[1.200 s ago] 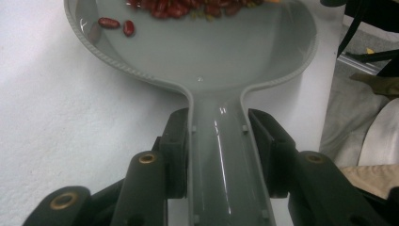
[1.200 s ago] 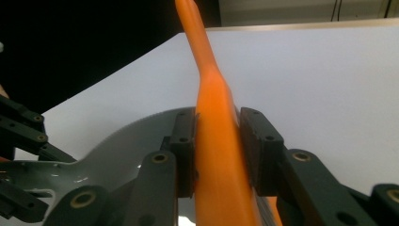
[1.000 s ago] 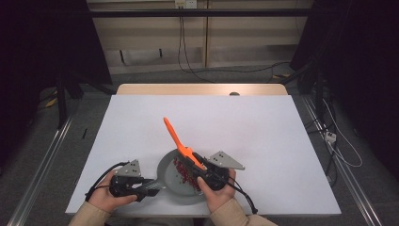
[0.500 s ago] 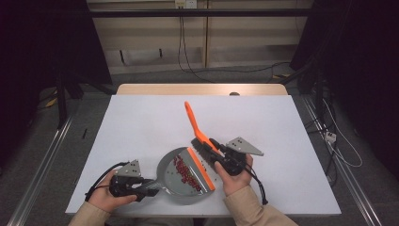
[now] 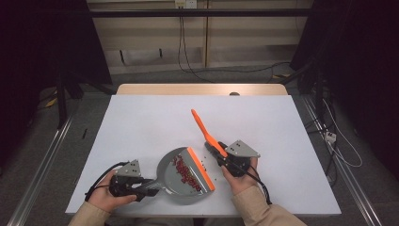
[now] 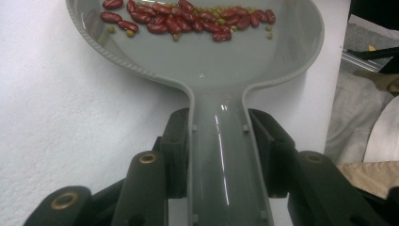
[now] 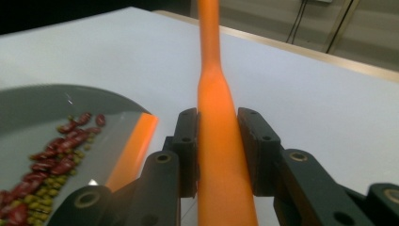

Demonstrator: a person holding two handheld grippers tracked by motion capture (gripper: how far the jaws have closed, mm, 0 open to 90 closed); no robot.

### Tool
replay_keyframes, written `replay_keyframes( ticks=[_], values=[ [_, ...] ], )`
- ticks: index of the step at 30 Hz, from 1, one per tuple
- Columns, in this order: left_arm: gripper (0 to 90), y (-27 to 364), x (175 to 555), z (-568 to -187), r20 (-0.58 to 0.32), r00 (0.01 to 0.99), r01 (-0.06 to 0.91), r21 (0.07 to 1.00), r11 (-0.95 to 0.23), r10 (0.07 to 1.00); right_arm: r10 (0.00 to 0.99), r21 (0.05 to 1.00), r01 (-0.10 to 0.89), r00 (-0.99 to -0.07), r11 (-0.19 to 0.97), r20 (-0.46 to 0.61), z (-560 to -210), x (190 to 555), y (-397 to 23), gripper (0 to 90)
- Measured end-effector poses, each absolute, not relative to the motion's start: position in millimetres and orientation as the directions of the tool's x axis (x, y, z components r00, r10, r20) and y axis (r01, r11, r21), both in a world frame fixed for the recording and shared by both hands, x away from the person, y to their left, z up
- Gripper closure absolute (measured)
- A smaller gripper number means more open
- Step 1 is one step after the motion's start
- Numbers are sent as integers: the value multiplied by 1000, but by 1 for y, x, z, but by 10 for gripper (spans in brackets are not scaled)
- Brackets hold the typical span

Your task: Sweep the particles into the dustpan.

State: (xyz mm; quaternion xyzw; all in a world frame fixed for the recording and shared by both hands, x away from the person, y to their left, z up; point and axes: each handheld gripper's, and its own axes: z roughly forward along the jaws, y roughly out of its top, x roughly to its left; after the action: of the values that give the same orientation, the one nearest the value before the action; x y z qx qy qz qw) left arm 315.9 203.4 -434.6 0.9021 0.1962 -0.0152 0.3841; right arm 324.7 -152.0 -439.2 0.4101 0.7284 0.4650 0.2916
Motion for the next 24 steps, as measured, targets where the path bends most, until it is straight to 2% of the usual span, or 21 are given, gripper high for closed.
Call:
replay_keyframes(
  ticks=[3, 7, 14, 17, 24],
  values=[
    [619, 203, 316, -436, -190, 921, 372, 692, -619, 341, 866, 895, 379, -499, 237, -18, -442, 328, -153, 681],
    [619, 203, 316, -436, -190, 921, 371, 692, -620, 339, 867, 870, 423, -498, 251, -8, -445, 327, -151, 711],
    [620, 203, 316, -433, -183, 922, 368, 692, -621, 342, 862, 873, 399, -506, 281, -46, -450, 309, -133, 710],
    [620, 202, 315, -433, -187, 920, 373, 691, -619, 345, 865, 881, 396, -501, 258, -28, -452, 303, -127, 706],
    [620, 201, 315, -434, -189, 918, 377, 686, -622, 348, 864, 899, 413, -495, 147, 87, -454, 292, -112, 706]
  ],
)
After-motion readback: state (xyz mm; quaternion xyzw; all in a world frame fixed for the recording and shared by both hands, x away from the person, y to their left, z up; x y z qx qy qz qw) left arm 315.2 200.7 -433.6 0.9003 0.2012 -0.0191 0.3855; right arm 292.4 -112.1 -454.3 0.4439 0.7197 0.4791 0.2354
